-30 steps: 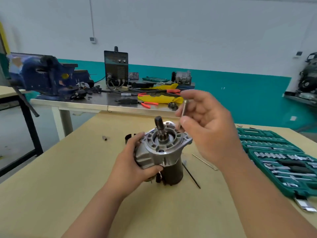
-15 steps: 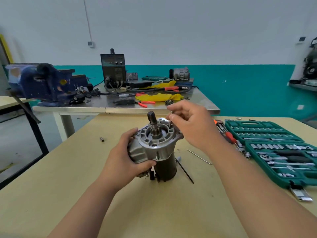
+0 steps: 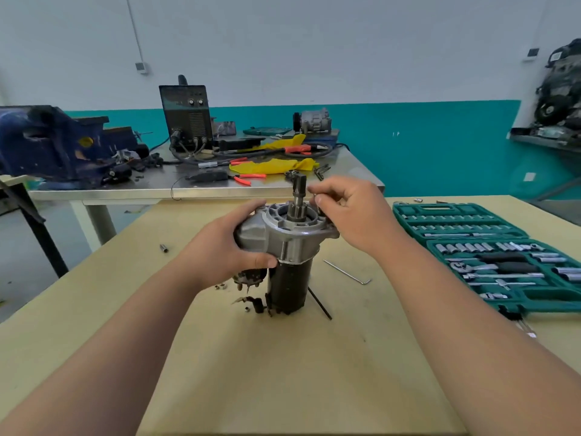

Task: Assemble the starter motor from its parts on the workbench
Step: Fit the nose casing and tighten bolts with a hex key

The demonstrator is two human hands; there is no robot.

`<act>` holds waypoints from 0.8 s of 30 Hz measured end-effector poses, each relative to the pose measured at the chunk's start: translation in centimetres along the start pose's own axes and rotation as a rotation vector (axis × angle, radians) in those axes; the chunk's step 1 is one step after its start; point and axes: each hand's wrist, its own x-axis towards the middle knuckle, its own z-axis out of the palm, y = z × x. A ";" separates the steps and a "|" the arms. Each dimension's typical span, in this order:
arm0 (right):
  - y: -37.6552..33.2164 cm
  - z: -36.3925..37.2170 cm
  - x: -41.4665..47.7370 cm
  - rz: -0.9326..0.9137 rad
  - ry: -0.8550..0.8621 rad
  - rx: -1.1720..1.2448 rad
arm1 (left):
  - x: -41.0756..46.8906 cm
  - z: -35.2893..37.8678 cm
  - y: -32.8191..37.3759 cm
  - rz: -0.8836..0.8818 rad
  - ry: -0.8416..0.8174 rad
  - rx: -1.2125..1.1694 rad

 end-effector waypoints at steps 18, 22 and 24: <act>-1.4 0.4 -2.7 -0.079 0.016 -0.046 | 1.5 2.9 4.4 -0.138 0.167 -0.114; -1.4 -0.1 -3.3 -0.096 -0.045 -0.073 | 1.8 2.4 3.7 -0.131 0.115 -0.175; -1.6 0.0 -3.5 -0.125 -0.089 -0.078 | 1.9 1.8 3.4 -0.146 0.097 -0.207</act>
